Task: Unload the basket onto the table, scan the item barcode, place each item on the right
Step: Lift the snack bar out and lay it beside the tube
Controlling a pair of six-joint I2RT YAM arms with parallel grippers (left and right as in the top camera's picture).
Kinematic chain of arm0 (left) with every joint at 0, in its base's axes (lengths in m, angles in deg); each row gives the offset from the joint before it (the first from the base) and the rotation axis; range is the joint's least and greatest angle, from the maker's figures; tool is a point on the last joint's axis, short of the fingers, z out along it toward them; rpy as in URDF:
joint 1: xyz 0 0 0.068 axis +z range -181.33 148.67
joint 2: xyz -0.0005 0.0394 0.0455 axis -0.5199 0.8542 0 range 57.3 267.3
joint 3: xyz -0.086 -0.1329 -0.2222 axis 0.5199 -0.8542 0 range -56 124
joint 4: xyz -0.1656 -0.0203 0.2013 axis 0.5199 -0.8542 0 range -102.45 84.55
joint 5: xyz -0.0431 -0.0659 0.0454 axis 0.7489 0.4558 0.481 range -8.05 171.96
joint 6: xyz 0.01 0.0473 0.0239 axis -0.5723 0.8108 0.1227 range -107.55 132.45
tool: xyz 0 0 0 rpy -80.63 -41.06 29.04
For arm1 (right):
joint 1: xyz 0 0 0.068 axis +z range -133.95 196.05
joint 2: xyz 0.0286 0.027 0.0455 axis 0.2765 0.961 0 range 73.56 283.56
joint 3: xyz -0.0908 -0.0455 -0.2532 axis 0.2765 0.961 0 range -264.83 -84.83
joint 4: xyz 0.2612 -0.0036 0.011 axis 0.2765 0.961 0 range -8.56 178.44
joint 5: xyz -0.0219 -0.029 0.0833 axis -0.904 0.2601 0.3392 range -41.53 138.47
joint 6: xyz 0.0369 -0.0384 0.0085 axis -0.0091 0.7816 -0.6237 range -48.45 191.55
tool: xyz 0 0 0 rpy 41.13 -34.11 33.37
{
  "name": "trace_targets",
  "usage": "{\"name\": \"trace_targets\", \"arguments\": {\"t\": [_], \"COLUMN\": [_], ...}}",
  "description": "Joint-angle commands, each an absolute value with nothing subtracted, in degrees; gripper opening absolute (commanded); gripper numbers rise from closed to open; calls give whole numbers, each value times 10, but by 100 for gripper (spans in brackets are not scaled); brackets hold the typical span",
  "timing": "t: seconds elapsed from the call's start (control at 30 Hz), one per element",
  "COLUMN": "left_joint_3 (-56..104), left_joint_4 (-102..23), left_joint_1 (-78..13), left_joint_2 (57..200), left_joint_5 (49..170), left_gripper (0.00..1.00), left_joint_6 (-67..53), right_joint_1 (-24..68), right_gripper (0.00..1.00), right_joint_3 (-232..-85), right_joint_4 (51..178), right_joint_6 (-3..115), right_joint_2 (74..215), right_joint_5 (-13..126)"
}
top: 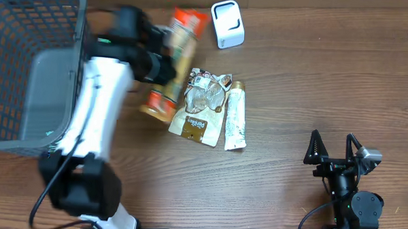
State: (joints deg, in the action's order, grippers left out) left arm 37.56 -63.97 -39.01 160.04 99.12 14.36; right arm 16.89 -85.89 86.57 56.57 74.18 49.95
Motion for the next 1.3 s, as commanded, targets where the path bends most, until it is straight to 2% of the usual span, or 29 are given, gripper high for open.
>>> {"name": "trace_targets", "arguments": {"t": [0.0, 0.17, 0.47, 0.5, 0.57, 0.6, 0.63, 0.7, 0.9, 1.1, 1.27], "left_joint_3": [313, 280, 280, 280, 280, 280, 280, 281, 305, 398, 480], "left_joint_4": [-556, -483, -481, -485, -493, -499, -505, -517, -547, -602, -637], "left_joint_1": [-457, -522, -569, -572, -574, -576, -577, -577, -566, -525, -457], "left_joint_2": [1603, 1655, 1701, 1701, 1701, 1701, 1701, 1699, 1662, 1581, 1516], "left_joint_5": [1016, 1015, 1015, 1015, 1022, 1032, 1050, 1097, 1125, 1039, 971], "left_gripper": [4, 4, 6, 19, 50, 75, 86, 99, 100, 100, 100], "left_joint_6": [76, 20, -9, -9, -9, -9, -7, 18, 51, 70, 134], "right_joint_1": [172, 172, 172, 172, 172, 172, 172, 172, 172, 172, 172], "right_gripper": [100, 100, 100, 100, 100, 100, 100, 100, 100, 100, 100], "right_joint_3": [-853, -853, -853, -853, -853, -853, -853, -853, -853, -853, -853], "right_joint_4": [862, 862, 862, 862, 862, 862, 862, 862, 862, 862, 862], "right_joint_6": [568, 568, 568, 568, 568, 568, 568, 568, 568, 568, 568], "right_joint_2": [737, 737, 737, 737, 737, 737, 737, 737, 737, 737, 737], "right_joint_5": [496, 496, 496, 496, 496, 496, 496, 496, 496, 496, 496]}}
